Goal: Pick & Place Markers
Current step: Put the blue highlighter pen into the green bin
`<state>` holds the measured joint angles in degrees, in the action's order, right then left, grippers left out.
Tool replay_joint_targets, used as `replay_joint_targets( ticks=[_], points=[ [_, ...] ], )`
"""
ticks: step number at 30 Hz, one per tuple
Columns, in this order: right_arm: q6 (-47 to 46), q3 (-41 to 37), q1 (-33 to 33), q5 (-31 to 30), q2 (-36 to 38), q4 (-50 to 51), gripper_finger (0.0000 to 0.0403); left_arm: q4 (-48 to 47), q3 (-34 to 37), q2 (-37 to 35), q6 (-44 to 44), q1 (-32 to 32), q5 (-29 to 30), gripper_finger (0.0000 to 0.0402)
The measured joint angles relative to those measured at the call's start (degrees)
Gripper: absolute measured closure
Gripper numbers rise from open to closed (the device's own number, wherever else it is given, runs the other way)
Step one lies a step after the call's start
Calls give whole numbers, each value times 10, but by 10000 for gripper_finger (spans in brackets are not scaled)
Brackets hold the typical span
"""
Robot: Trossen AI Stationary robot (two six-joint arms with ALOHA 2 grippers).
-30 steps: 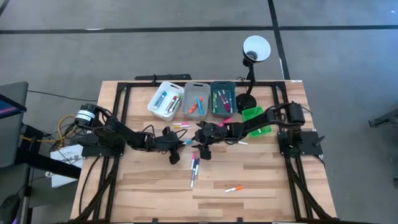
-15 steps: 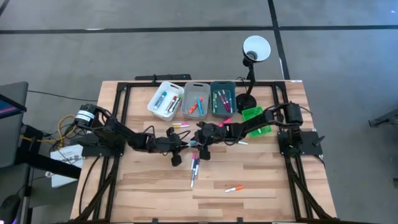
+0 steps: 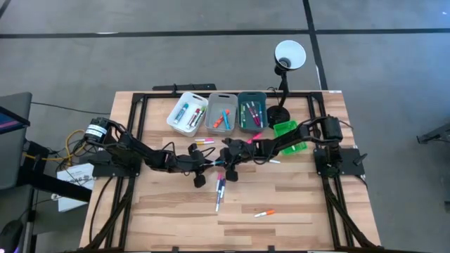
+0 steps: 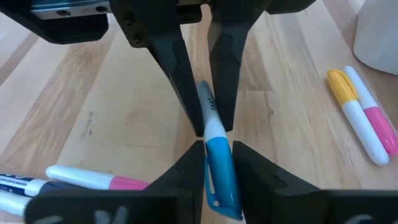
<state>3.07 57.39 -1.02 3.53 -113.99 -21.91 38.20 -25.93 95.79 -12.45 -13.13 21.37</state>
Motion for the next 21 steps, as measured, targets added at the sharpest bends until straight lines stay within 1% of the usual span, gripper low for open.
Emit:
replay_joint_targets(
  ticks=[9, 13, 17, 21],
  points=[
    [0, 1, -10, -7, 0, 6, 345, 1, 0, 0, -2, 0, -2, 336],
    [-4, 1, -12, -15, 10, 36, 345, 1, 0, 0, -4, 0, 0, 323],
    [-26, 10, -12, -59, 26, 105, 346, 2, 0, -1, -4, 0, 1, 297],
    [-52, 29, -12, -92, 58, 229, 346, 5, 1, -1, -5, 0, 1, 267]
  ],
)
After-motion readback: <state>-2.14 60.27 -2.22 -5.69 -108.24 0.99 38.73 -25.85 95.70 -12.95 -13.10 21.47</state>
